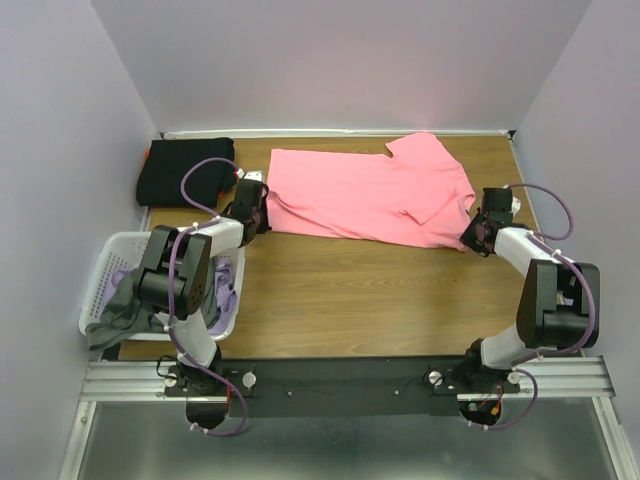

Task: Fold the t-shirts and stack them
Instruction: Fold the tshirt

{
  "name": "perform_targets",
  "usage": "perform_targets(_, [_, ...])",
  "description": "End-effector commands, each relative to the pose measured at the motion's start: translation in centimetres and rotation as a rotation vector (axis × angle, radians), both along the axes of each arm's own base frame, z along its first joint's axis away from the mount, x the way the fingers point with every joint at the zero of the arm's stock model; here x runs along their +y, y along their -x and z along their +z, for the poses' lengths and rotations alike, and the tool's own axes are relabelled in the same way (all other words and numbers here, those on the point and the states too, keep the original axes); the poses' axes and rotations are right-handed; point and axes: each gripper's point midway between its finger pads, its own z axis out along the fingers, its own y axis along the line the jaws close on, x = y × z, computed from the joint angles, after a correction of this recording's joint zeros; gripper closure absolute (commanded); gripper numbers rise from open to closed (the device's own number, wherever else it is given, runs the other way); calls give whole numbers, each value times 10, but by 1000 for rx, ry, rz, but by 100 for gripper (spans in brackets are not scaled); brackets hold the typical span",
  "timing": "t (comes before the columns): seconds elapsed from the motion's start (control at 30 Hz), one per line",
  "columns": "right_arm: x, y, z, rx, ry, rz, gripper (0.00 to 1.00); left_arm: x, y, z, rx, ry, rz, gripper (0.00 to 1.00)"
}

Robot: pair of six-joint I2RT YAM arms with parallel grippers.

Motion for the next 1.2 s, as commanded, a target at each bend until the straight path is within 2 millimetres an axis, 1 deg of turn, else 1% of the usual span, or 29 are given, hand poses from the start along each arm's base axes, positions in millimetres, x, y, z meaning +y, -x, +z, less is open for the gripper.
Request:
perform_targets(0.0, [-14,-10,25,-54,81,12,98,-3,0,3,-6,-5,-22,100])
perform_targets(0.03, [-20,-11,30,-63,106,1,98,-3,0,3,-6,-5,-24,100])
perform_targets(0.2, [-36,-10,46,-54,194,-23,98,-4,0,4,-8,-4,-29,100])
perform_targets(0.3, [-45,-9,52,-36,245,-33,98,-4,0,4,-8,-3,-30,100])
perform_targets(0.53, [-57,-5,44,22,303,-62,97,-5,-1,4,-11,-2,-33,100])
perform_targets(0.63, [-56,-5,40,35,296,-57,96,-6,-3,5,-13,-6,-38,100])
perform_targets(0.67, [-55,-5,40,34,291,-53,95,-9,-4,9,-22,-4,-41,100])
perform_targets(0.7, [-54,-5,39,36,288,-47,95,-12,-5,14,-32,1,-46,100])
perform_targets(0.73, [-53,-6,39,34,286,-45,94,-24,-4,20,-46,3,-67,100])
perform_targets(0.77, [-52,-7,39,32,277,-40,94,-30,-4,27,-62,5,-74,100])
perform_targets(0.8, [-51,-7,37,34,270,-35,92,-34,-6,41,-89,0,-68,100])
perform_targets(0.83, [-49,-8,37,32,260,-28,91,-41,-6,48,-103,0,-74,100])
perform_targets(0.87, [-46,-9,35,33,251,-19,90,-50,-4,56,-117,3,-89,100])
perform_targets(0.9, [-43,-9,32,38,238,-8,89,-57,-5,69,-145,16,-92,100])
perform_targets(0.97, [-42,-9,29,45,230,-3,85,-69,-5,80,-173,37,-109,99])
perform_targets(1.0, [-41,-9,25,53,222,3,83,-79,-6,84,-186,51,-129,97])
perform_targets(1.03, [-39,-10,24,53,215,8,82,-82,-7,83,-187,58,-135,97])
perform_targets(1.07, [-38,-10,23,55,209,13,81,-86,-8,78,-176,63,-148,97])
perform_targets(1.1, [-35,-10,21,58,194,22,79,-92,-10,69,-155,69,-167,97])
perform_targets(1.17, [-32,-10,18,60,182,30,78,-95,-10,54,-126,68,-179,96])
